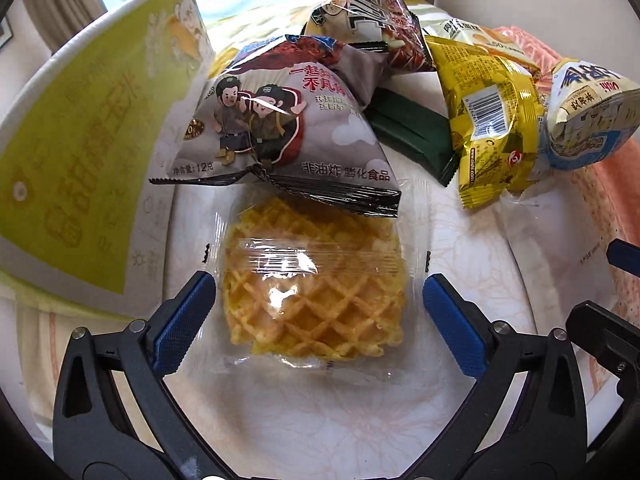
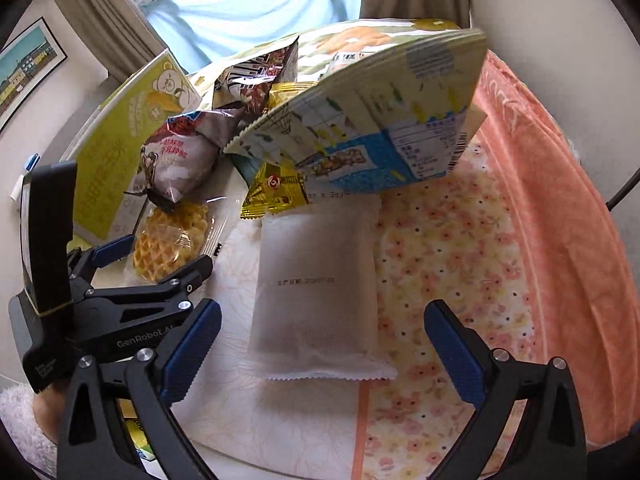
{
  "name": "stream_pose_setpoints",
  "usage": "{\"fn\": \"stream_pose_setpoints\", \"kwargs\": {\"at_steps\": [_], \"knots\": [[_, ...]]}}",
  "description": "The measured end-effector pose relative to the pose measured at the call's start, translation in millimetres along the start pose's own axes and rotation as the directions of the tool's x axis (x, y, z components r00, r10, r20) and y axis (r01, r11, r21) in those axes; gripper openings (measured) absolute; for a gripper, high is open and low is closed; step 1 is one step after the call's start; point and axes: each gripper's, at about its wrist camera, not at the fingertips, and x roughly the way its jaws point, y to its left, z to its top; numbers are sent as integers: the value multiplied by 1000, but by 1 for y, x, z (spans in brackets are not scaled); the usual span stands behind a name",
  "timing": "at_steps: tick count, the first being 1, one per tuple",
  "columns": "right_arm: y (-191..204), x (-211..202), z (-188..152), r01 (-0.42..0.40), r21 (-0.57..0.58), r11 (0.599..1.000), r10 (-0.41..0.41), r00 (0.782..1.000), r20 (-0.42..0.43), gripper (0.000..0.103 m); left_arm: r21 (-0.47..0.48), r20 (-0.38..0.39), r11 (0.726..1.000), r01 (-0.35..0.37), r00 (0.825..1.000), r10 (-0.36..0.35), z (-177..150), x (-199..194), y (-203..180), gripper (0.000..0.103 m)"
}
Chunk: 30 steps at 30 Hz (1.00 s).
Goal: Organize snacks
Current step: 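Grasp the waffle pack with the left gripper while the right grasps the white pouch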
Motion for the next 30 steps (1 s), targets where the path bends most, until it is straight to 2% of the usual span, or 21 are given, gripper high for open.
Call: {"fn": "stream_pose_setpoints", "kwargs": {"at_steps": [3,5,8,10,11,21,23,26,30], "knots": [[3,2,1,-3,-6,1000,3,1000,4,101,-14,-15,999,32,999,-32,-1,3,6,103],[6,5,1,0,-16,1000,0,1000,4,101,-64,-27,995,74,997,-76,-2,5,16,102],[9,12,1,1,-31,1000,-1,1000,-6,101,-61,-25,995,74,997,-76,-1,5,17,99],[11,16,2,5,-43,999,-6,1000,-14,101,-42,-14,996,81,997,-82,-2,0,15,82],[14,19,3,9,-48,999,-10,1000,-16,101,-31,-14,996,79,997,-80,-2,-2,14,79],[33,29,5,67,-95,993,-73,995,-64,99,1,-53,998,67,996,-67,-7,-12,8,74],[36,30,3,93,-119,989,-102,993,-68,96,-2,-63,998,65,996,-65,-10,-15,7,74],[41,31,2,130,-158,979,-141,988,-66,86,-2,-75,998,67,995,-67,-15,-18,5,73],[42,31,4,141,-163,977,-154,986,-68,73,-5,-88,998,65,994,-65,-20,-22,3,73]]}}
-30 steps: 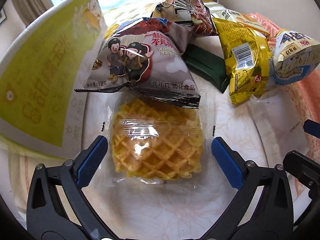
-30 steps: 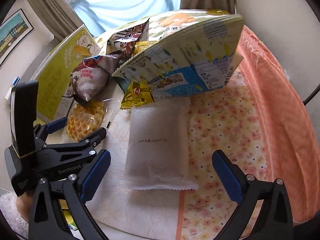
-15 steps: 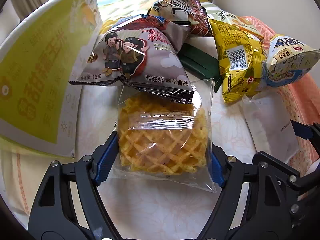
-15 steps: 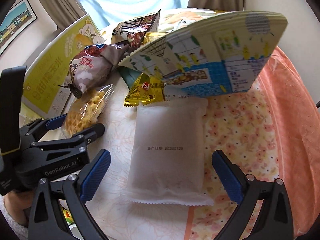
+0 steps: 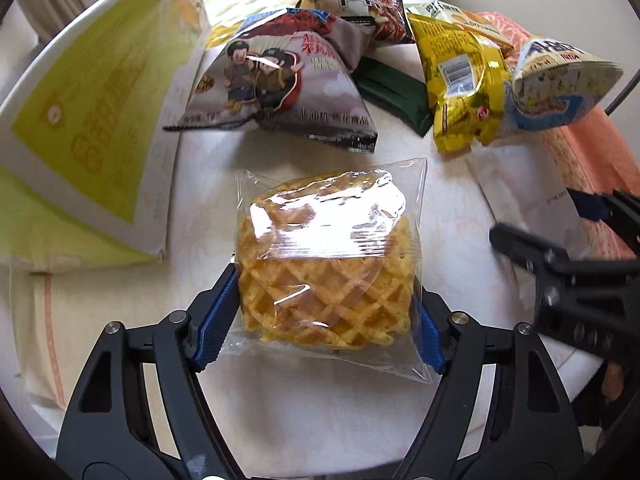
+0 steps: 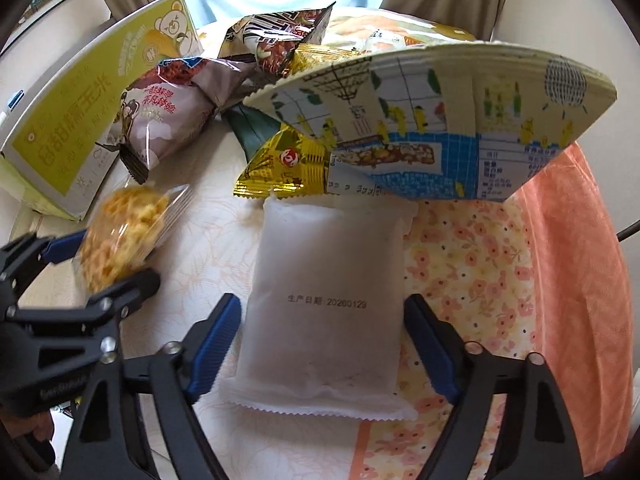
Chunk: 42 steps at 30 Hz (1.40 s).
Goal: Organize snacks
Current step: 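Grasp the waffle pack with the left gripper while the right grasps the white pouch, then lower the waffle pack into the box with left while right drops the white pouch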
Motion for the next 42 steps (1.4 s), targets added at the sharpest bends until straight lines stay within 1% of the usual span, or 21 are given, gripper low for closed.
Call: {"fn": "stream_pose_setpoints", "kwargs": {"at_steps": [4,6,10,13,19,21,25,27,30,32,35,38,39,42], "knots": [[4,-1,0,9,-41,999,-9,1000,4,62,-32,-11,999,7,1000,-7,-6,-4,2,73],[5,-2,0,6,-52,999,-6,1000,1,60,-40,-13,999,6,1000,-7,-8,-8,3,73],[3,-8,-2,-47,-20,999,47,999,-28,59,-63,14,998,3,1000,-2,-7,-25,3,73],[5,-23,-5,-82,-26,996,82,996,-29,59,-79,34,997,0,999,3,-11,-46,5,73],[11,-71,-1,-149,-69,986,151,989,14,59,-120,108,992,-27,993,40,-10,-100,15,73],[14,-90,6,-172,-94,981,177,984,39,59,-144,143,989,-41,988,62,-8,-120,22,73],[27,-120,25,-212,-153,965,228,969,99,59,-200,225,978,-63,968,108,9,-153,35,73],[38,-133,39,-224,-189,956,250,960,129,59,-222,256,973,-68,958,126,16,-167,47,73],[49,-139,67,-254,-232,939,293,943,156,59,-259,309,964,-58,941,139,30,-187,69,73],[60,-146,82,-261,-253,932,308,937,167,59,-268,328,961,-75,930,164,39,-197,88,73],[79,-148,104,-289,-269,919,341,924,175,59,-272,341,957,-98,920,191,54,-206,122,73],[104,-147,127,-299,-272,915,356,915,192,59,-257,351,960,-111,915,200,71,-206,156,73],[111,-145,133,-299,-269,916,356,913,199,59,-250,350,962,-113,915,199,77,-203,169,73],[136,-137,157,-301,-237,924,351,913,209,59,-231,337,969,-90,927,166,96,-193,204,73]]}}
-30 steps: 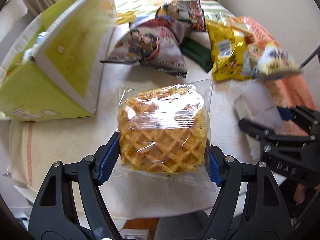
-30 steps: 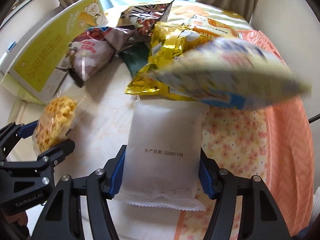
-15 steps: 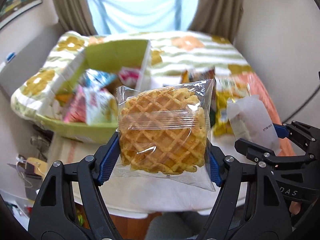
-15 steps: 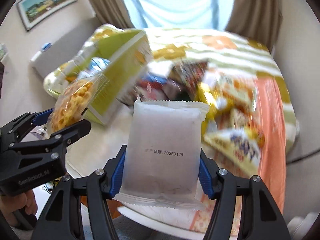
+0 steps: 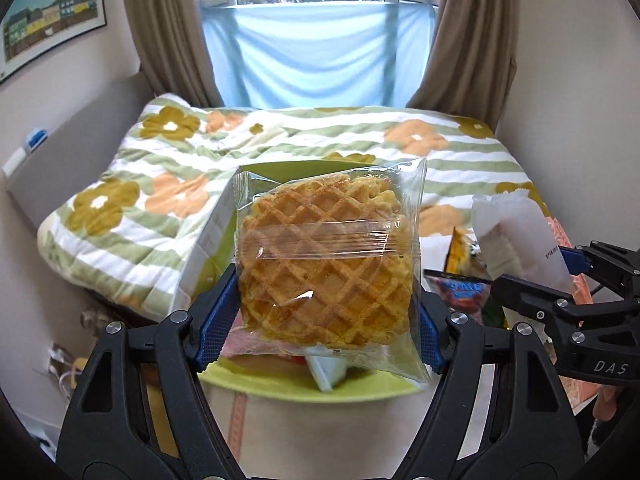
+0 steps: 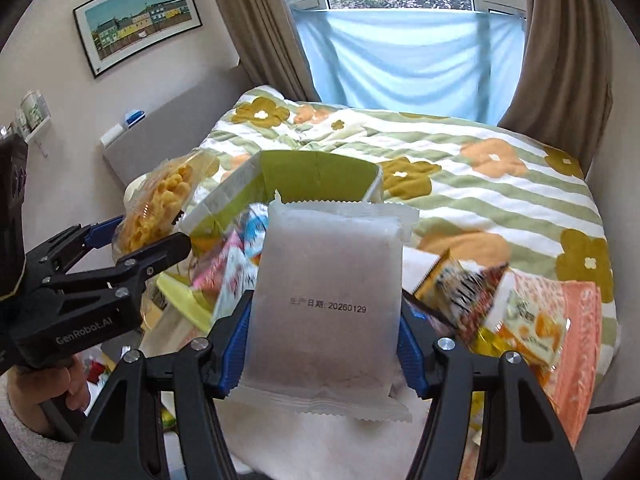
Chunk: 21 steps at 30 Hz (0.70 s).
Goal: Organize snacks
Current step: 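Lower the waffle pack into the box with left while right drops the white pouch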
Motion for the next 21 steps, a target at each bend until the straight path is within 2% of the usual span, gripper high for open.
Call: {"fn": "stream_pose_setpoints", "kwargs": {"at_steps": [7,13,15,17,21], "knots": [[32,53,45,41,66,997,-41,999,-11,59,45,-64,996,77,995,-74,41,71,53,73],[41,91,62,102,153,983,-95,994,-54,59,98,-143,984,151,980,-136,58,122,68,73],[41,99,63,123,173,977,-112,991,-69,59,104,-168,981,163,975,-144,60,137,69,79],[40,106,64,142,186,972,-127,988,-88,59,102,-196,977,187,967,-165,59,149,71,101],[33,117,63,160,203,966,-139,983,-117,59,88,-208,973,211,960,-189,52,153,73,103]]}}
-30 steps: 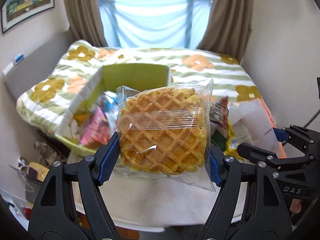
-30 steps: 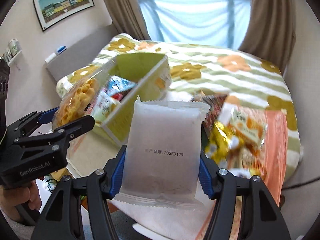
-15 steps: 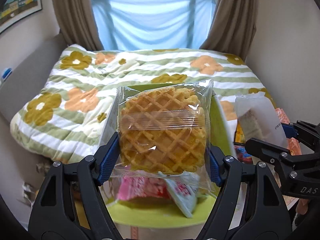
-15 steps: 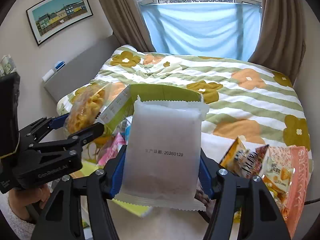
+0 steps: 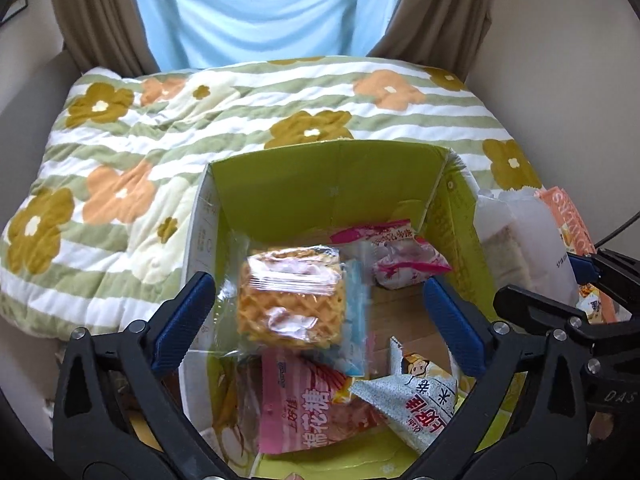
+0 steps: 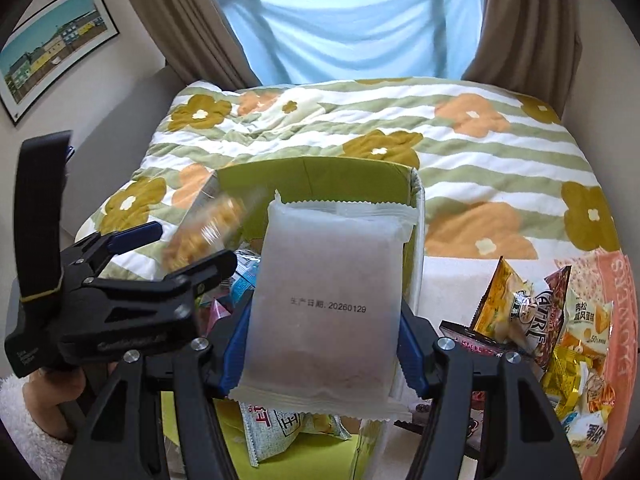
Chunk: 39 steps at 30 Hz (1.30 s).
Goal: Organize snacks
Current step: 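Lower the waffle pack into the box with left while right drops the white pouch, then move both grippers back from the box toward the snack pile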
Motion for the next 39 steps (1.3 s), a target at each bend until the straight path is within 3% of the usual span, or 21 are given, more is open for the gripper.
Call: {"fn": "stream_pose_setpoints", "kwargs": {"at_steps": [9,20,21,23,24,25,33,39], "knots": [[0,15,-1,-32,-10,999,32,999,-38,59,-87,-35,995,-37,999,34,-43,-13,18,103],[10,28,-8,-76,-10,997,75,993,-90,60,-100,-25,993,-65,998,63,-53,-29,27,103],[11,26,-9,-84,-12,996,83,994,-75,63,-99,-26,993,-68,998,66,-54,-30,27,103],[14,18,-8,-93,-19,996,92,995,-32,79,-104,-29,993,-64,998,62,-58,-32,26,103],[15,13,-7,-90,-26,996,90,996,-13,93,-107,-30,993,-59,998,56,-60,-32,26,103],[16,10,-8,-88,-33,996,88,996,-3,96,-110,-30,993,-53,998,50,-62,-33,25,103],[19,7,-27,-81,-24,996,80,996,-37,96,-110,-42,993,-38,999,33,-77,-39,24,103],[23,-10,-31,-75,-32,997,75,997,-7,96,-112,-20,993,-31,999,29,-83,-55,25,103]]}}
